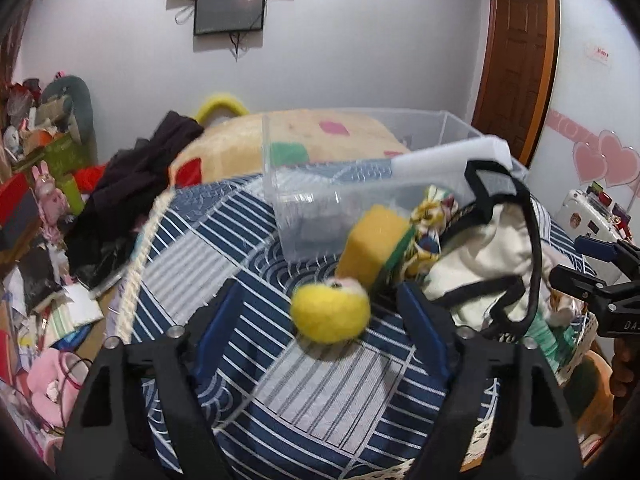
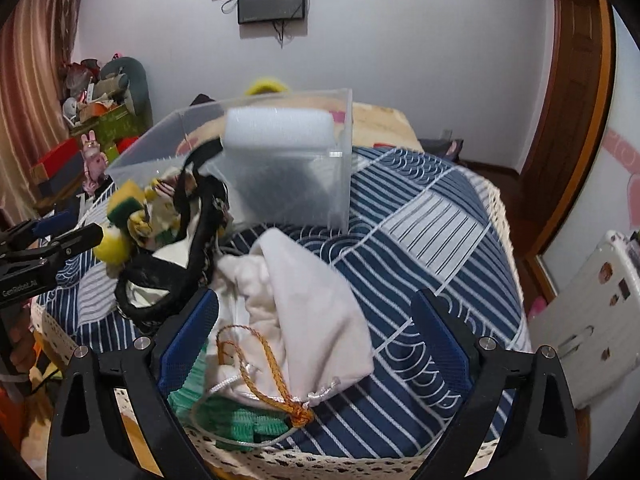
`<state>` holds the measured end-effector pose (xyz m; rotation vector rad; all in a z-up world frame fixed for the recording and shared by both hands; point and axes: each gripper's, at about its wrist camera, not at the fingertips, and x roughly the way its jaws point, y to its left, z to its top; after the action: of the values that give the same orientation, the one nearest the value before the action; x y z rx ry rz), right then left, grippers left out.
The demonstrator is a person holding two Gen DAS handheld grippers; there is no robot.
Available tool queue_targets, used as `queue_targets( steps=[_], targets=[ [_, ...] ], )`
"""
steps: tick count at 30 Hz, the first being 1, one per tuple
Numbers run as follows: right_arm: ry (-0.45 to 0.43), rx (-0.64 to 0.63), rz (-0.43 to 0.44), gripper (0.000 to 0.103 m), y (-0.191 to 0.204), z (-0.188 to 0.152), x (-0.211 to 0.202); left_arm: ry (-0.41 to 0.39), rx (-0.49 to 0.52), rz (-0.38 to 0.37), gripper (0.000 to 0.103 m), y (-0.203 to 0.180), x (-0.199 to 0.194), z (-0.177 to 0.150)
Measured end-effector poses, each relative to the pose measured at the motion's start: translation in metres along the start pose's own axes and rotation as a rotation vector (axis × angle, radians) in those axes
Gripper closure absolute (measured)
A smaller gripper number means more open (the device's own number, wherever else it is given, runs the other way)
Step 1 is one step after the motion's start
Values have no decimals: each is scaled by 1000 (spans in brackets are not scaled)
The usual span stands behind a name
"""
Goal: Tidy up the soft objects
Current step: 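Grasp the yellow felt ball with the left tool while the right grasps the white pouch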
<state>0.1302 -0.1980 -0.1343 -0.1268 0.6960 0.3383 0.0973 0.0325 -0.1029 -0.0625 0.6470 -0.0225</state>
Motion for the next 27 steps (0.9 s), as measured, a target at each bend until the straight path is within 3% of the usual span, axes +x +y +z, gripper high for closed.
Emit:
queue_targets(
  steps=[5,9,10,12,15,20,27],
  targets=[
    [19,-1,26,12,3,-8,5,47,-14,-25,43,1,15,-7],
    [44,-5,56,39,8,-12,8,75,-33,-46,57,2,22,-10],
    [45,-5,56,42,9,-13,8,79,-37,-53,59,3,23,-10],
    [39,-3,58,62,7,-14,6,84,-42,-68,60,4,24,-11],
    [26,10,74,76,4,-13,1,75,-48,-72,61,4,22,-11],
    [-21,6,46,84,1,-12,-12,54,-58,-72,62,7,14,-12],
    [-89,28,22,86,-8,-2,-30,-4,-59,-51,62,8,-8,-6]
  ],
)
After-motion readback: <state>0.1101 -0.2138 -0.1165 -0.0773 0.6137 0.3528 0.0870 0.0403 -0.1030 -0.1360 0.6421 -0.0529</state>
